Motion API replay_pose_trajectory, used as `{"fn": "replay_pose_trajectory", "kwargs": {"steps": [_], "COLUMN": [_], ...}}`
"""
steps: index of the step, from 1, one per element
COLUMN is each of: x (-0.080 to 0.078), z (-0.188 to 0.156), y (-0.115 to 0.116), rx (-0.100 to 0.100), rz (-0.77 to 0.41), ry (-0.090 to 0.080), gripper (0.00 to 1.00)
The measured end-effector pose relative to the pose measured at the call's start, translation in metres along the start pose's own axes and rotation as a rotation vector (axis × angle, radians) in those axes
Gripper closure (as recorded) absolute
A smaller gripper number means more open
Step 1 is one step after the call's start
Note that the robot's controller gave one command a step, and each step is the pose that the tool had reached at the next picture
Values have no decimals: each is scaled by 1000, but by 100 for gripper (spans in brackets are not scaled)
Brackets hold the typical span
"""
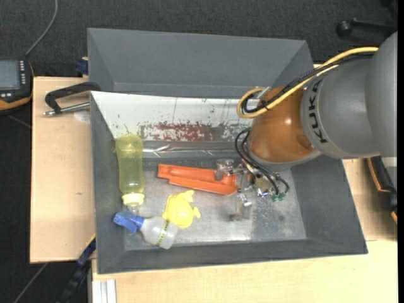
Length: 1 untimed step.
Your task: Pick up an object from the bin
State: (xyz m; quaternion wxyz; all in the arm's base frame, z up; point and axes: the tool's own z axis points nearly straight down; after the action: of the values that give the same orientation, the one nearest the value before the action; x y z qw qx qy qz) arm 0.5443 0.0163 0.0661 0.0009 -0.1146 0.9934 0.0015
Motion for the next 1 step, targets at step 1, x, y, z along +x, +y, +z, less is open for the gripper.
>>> {"fn": "replay_pose_trajectory", "kwargs": {"steps": [1], "x": [-99], "z": [-5], "y": [68], "rx": [2], "rz": [-46], "ry": [-9], "gripper": [100]}}
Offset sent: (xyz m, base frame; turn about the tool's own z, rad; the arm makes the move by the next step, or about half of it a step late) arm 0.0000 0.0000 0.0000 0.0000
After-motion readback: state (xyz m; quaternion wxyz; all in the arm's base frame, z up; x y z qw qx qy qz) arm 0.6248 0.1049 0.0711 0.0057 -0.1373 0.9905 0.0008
